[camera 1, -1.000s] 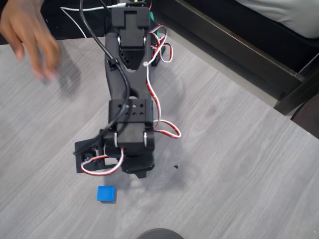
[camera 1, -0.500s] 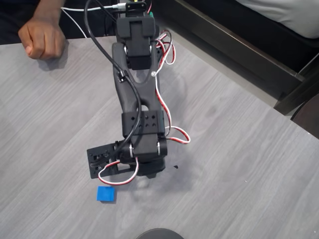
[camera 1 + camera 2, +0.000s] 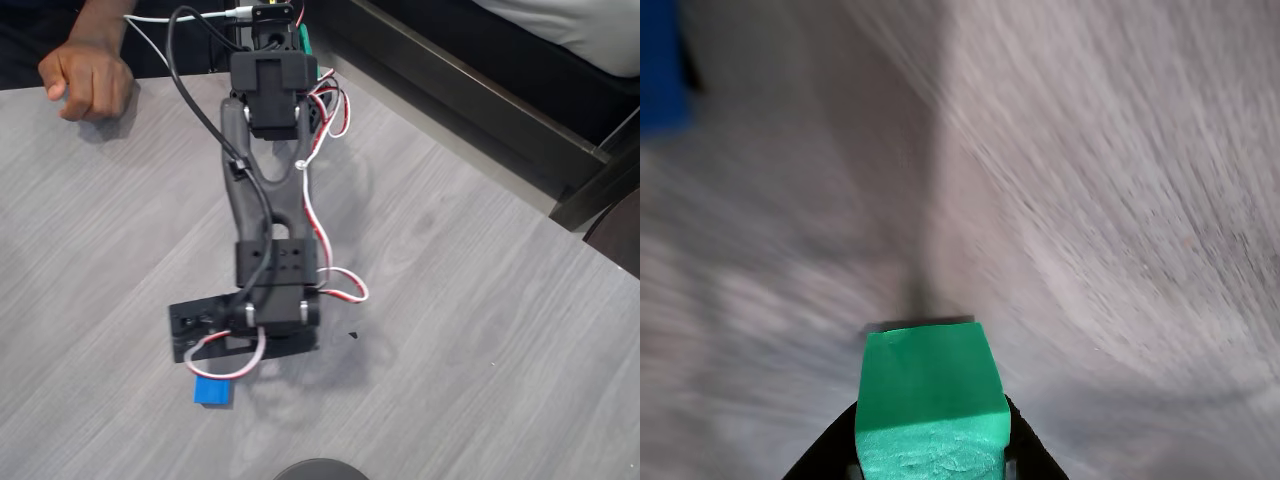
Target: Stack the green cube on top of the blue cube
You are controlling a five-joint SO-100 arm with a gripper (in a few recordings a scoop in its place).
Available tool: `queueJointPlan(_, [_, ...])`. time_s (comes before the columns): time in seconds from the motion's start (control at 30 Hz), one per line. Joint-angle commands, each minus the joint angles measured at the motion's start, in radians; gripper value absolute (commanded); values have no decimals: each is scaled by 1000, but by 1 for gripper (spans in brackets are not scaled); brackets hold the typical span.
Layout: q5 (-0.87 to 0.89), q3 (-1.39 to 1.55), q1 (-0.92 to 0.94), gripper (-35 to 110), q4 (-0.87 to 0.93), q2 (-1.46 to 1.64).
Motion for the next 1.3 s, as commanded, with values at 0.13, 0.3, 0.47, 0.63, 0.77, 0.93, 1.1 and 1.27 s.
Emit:
queueJointPlan(0.13, [11, -466, 140, 0, 158, -29])
queueJointPlan(0.3, [-6, -713, 187, 0, 232, -150])
queueJointPlan(0.47, [-18, -756, 206, 0, 232, -218])
queueJointPlan(0.63, [-18, -874, 218, 0, 239, -325])
queueJointPlan(0.77, [-21, -936, 219, 0, 241, -385])
queueJointPlan(0.93, [-21, -965, 209, 0, 241, -423])
queueJointPlan(1.1, [-21, -971, 199, 0, 241, -437])
queueJointPlan(1.27, [-21, -971, 199, 25, 241, -442])
